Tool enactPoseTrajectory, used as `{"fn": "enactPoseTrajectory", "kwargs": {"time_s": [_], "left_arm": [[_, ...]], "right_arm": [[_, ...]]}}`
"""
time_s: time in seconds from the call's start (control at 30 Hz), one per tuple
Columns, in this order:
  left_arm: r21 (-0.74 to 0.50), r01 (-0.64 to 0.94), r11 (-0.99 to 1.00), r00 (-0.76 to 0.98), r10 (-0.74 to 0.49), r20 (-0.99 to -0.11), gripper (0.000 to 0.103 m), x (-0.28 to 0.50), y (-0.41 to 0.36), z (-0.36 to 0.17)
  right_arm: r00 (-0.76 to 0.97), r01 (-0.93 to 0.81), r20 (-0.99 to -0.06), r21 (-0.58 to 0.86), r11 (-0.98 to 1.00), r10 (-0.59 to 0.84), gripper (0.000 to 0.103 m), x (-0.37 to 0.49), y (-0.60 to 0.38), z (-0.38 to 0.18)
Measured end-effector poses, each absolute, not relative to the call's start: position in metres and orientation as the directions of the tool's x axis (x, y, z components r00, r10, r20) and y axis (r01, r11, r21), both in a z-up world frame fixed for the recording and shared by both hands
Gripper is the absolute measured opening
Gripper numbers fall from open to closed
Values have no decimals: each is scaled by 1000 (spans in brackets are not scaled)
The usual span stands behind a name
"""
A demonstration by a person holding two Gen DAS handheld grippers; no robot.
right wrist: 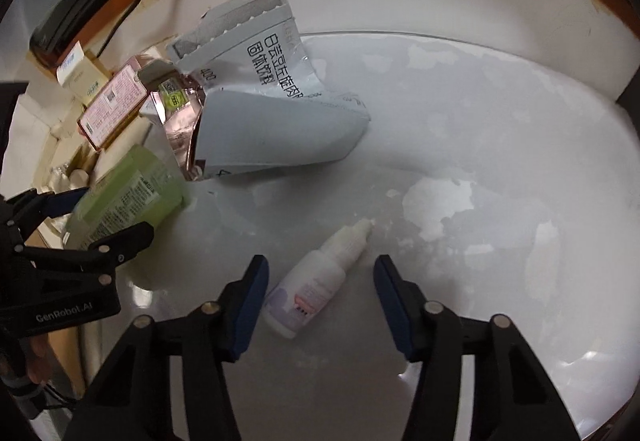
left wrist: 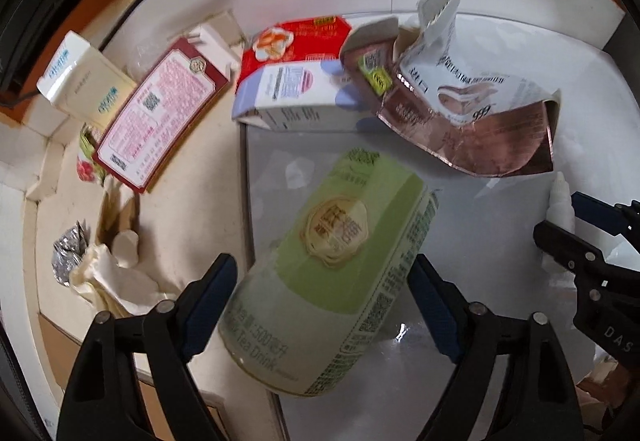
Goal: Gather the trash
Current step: 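Grasp the green tea carton with the left tool while the right tool grasps the white bottle, then carry the green carton and white bottle down over the floor trash bin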
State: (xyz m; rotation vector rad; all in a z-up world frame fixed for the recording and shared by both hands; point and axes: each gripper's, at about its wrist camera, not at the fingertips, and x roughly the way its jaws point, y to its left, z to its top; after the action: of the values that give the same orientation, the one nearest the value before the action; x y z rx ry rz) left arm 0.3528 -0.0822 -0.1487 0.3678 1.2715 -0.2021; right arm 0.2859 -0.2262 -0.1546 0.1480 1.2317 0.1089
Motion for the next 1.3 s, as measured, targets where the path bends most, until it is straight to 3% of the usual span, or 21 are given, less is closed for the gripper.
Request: {"fn": "enactPoseTrajectory", "kwargs": {"time_s": [0.13,0.17,0.37,0.9,1.3], "left_arm": [[177,327,928,300,75,-951,81,348,-84,-148],[180,317,931,304,80,-949,80,345,-85,-146],[123,264,957,301,40,-953,65,320,-84,-133],[-52,227,973,385,-139,-912,64,215,-73,-61],[-182,238,954,408,-268,-873,64,131,-45,-56]], "right_arm": [[345,-26,-932,107,994,109,26,281,-221,-156],[347,-28,-931,109,994,112,25,279,-222,-156],[337,-17,-922,195,981,189,24,269,-235,-155],[436,-14,-872,242,970,224,24,207,-233,-100],[480,-49,-853,207,977,205,24,128,-201,-70]]}}
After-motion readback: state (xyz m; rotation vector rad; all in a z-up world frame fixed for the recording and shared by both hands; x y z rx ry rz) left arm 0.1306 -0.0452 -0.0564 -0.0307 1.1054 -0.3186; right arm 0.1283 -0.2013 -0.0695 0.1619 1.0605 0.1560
